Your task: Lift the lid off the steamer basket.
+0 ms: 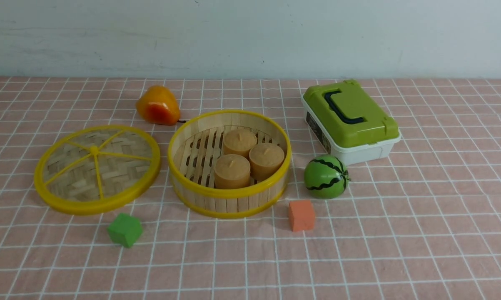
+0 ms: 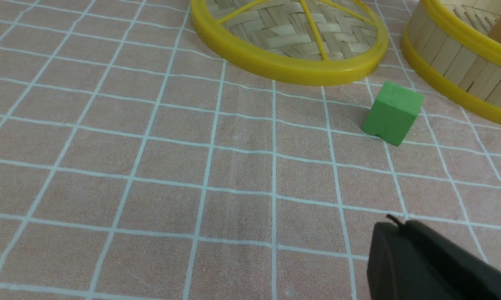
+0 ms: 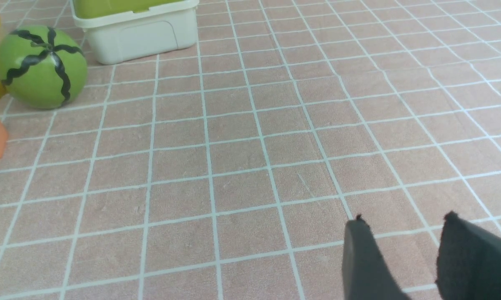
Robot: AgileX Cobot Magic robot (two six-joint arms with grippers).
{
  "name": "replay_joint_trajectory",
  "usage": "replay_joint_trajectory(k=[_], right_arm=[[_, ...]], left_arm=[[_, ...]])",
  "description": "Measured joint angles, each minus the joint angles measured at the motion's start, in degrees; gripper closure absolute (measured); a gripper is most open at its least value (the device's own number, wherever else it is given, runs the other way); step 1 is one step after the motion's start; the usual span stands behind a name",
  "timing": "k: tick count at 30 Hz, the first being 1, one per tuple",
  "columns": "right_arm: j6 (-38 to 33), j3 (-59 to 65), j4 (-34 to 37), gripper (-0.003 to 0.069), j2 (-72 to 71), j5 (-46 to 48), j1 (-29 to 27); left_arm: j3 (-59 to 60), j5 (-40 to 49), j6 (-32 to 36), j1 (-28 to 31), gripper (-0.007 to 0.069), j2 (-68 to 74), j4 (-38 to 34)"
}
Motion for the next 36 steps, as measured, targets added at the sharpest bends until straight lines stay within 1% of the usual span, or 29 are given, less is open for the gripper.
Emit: replay_joint_trajectory(k=[36], right_arm=[[0.00,0.00,0.00,0.0418,0.00,0.00,0.00]], left_arm=[[0.00,0.00,0.00,0.00,0.0588,0.00,0.06]])
